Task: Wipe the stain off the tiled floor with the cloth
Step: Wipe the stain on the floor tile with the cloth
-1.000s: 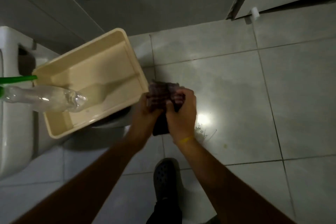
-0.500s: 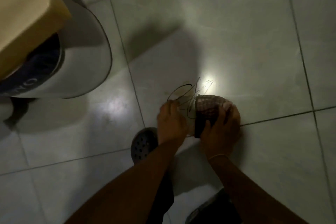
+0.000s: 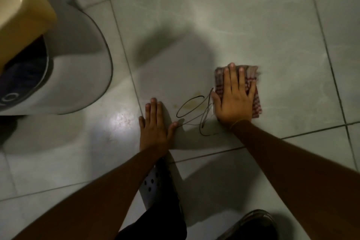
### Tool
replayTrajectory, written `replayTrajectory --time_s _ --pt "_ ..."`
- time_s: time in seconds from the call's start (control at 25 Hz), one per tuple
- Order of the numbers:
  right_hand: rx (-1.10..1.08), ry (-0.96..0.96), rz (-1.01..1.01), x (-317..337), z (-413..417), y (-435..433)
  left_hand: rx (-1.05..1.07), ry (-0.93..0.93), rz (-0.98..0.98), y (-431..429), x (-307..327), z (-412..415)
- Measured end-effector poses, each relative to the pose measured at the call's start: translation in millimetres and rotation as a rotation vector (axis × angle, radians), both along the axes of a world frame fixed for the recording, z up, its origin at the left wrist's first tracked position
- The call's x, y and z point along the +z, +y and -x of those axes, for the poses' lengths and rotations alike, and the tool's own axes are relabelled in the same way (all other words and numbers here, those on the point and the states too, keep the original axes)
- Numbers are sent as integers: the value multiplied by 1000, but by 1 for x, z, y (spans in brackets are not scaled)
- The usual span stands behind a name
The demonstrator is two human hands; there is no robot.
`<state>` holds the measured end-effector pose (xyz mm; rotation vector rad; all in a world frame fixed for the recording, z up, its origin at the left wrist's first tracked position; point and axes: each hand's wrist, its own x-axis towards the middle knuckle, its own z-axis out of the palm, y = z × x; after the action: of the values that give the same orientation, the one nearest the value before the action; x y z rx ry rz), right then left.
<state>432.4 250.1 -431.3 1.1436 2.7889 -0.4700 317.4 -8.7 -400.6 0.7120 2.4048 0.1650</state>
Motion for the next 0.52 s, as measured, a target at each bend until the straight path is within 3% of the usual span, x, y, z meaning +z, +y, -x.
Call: replayTrajectory --time_s 0.28,0.36,0.52 --pt "21 -118 53 13 -144 -96 -3 -9 -42 -4 -3 3" --pt "66 -108 41 8 -134 -105 2 -5 -54 -3 -4 3" --pt "84 -30 -58 -2 -35 -77 11 -4 -81 -7 -6 1"
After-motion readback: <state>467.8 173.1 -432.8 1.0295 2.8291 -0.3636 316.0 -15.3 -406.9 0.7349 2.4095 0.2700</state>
